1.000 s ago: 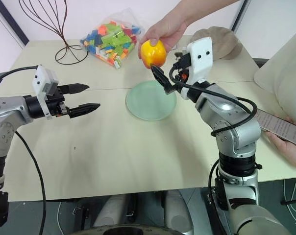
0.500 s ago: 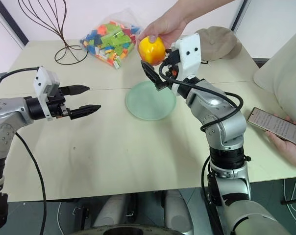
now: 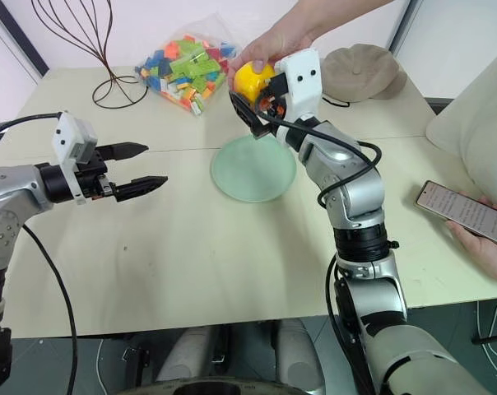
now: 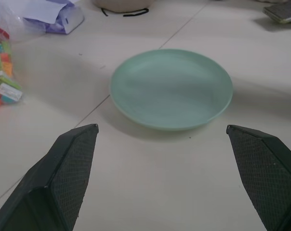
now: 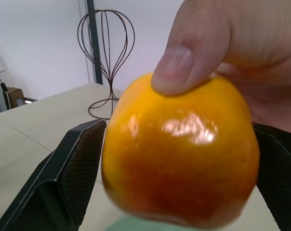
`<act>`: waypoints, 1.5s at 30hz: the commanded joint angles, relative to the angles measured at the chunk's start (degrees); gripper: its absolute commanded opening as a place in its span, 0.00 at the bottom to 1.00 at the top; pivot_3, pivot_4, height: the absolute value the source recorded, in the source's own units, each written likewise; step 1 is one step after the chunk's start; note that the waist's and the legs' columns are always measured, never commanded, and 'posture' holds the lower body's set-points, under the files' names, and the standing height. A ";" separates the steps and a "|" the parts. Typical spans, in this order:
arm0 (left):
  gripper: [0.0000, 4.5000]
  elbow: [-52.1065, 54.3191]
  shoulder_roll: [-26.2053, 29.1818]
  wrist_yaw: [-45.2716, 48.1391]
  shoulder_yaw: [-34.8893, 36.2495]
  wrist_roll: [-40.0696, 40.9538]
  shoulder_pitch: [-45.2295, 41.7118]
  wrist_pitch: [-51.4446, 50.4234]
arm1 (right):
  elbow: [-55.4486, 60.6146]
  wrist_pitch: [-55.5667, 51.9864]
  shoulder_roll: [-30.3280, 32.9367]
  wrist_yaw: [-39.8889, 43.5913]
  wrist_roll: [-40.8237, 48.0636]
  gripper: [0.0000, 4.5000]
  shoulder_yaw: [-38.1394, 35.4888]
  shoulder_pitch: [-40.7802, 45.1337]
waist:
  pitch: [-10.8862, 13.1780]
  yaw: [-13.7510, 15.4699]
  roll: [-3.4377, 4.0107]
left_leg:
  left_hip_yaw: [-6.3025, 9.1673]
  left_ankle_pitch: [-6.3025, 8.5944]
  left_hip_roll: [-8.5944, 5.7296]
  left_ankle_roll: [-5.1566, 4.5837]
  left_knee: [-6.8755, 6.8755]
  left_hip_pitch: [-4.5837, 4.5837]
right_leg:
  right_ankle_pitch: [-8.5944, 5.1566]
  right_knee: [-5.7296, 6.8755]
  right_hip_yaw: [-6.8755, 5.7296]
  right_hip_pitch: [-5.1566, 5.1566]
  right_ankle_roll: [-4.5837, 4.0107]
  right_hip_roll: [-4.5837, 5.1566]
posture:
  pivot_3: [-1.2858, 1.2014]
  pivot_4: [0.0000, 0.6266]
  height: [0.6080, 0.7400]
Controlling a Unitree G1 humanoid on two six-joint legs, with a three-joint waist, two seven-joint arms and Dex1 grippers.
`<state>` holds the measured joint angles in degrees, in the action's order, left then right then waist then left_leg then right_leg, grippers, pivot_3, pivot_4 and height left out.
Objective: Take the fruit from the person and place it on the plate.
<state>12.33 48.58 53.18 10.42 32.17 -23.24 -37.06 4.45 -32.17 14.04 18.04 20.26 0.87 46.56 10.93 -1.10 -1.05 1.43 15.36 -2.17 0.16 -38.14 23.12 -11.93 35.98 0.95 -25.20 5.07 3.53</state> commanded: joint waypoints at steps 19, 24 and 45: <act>1.00 1.16 0.85 -0.76 1.78 0.52 -0.10 0.78 | 1.29 2.43 -0.42 2.27 -2.01 0.68 0.31 -0.05 | 0.00 0.01 0.01 | 0.00 0.00 0.00 0.01 0.01 0.02 | 0.00 0.01 0.01 -0.04 0.00 0.02 | 0.52 0.24 1.00; 1.00 1.00 0.89 -0.73 1.79 0.32 0.60 1.02 | 1.12 2.59 -0.95 2.92 -3.54 0.68 2.96 -5.59 | 0.00 0.01 0.00 | 0.00 0.00 0.00 0.01 0.01 0.02 | 0.00 0.01 0.02 -0.03 -0.01 0.03 | 0.52 0.24 1.00; 1.00 6.07 0.08 -2.57 1.34 1.41 5.85 -0.95 | -18.60 12.71 -5.20 2.80 -14.09 0.99 6.99 -7.23 | 0.00 -0.06 0.01 | 0.00 -0.02 0.00 0.03 0.01 0.03 | 0.00 0.03 0.03 -0.07 -0.01 0.01 | 0.52 0.24 1.00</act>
<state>16.57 48.24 50.77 10.38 33.04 -17.58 -38.07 -15.73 -20.77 9.29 20.67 6.42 8.26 37.60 10.94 -1.17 -1.04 1.44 15.34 -2.17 0.20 -38.13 23.15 -11.93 36.01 0.98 -25.27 5.06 3.54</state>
